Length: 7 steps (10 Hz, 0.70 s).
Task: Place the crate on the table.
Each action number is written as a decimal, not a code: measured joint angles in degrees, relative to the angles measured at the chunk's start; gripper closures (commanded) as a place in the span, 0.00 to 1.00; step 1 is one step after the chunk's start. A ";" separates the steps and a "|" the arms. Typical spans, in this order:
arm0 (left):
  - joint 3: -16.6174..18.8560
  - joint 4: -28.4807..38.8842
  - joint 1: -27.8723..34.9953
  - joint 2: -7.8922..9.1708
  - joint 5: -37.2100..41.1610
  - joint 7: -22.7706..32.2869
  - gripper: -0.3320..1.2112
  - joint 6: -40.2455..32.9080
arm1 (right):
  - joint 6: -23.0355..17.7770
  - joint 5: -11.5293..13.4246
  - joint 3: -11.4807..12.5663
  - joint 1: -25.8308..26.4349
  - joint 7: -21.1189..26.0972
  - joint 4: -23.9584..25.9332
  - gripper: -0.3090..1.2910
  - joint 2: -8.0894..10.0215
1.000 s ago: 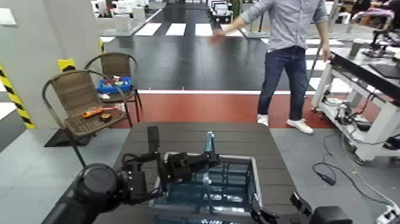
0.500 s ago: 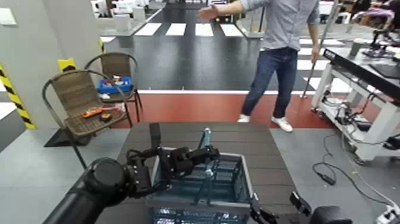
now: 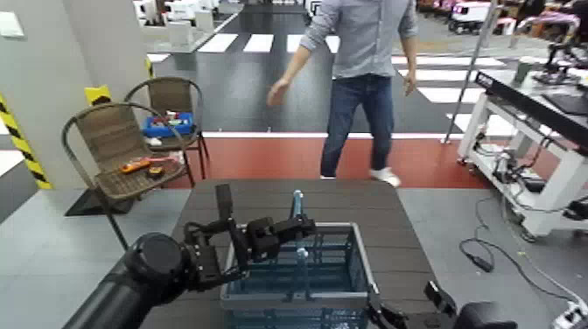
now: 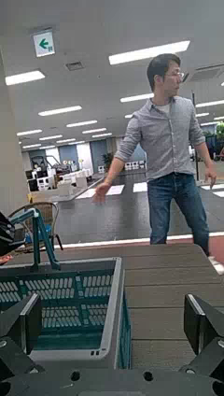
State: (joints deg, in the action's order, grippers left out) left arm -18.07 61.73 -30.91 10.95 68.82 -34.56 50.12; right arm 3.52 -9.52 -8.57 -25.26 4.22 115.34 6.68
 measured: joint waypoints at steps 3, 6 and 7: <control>-0.89 -2.93 -0.27 -0.21 -0.02 -0.98 0.96 -0.58 | -0.26 -0.14 -0.13 0.11 0.00 -0.22 0.29 0.00; -1.01 -4.73 -0.32 -0.23 -0.45 -2.15 0.62 -1.27 | -0.62 -0.32 -0.13 0.22 0.00 -0.49 0.29 0.03; -1.03 -4.76 -0.30 -0.23 -0.56 -2.67 0.56 -1.52 | -0.68 -0.37 -0.13 0.22 0.00 -0.52 0.29 0.07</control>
State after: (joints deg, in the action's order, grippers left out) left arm -19.10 56.96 -31.21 10.72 68.26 -37.23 48.60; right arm 2.85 -9.89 -8.70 -25.05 4.22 114.82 6.75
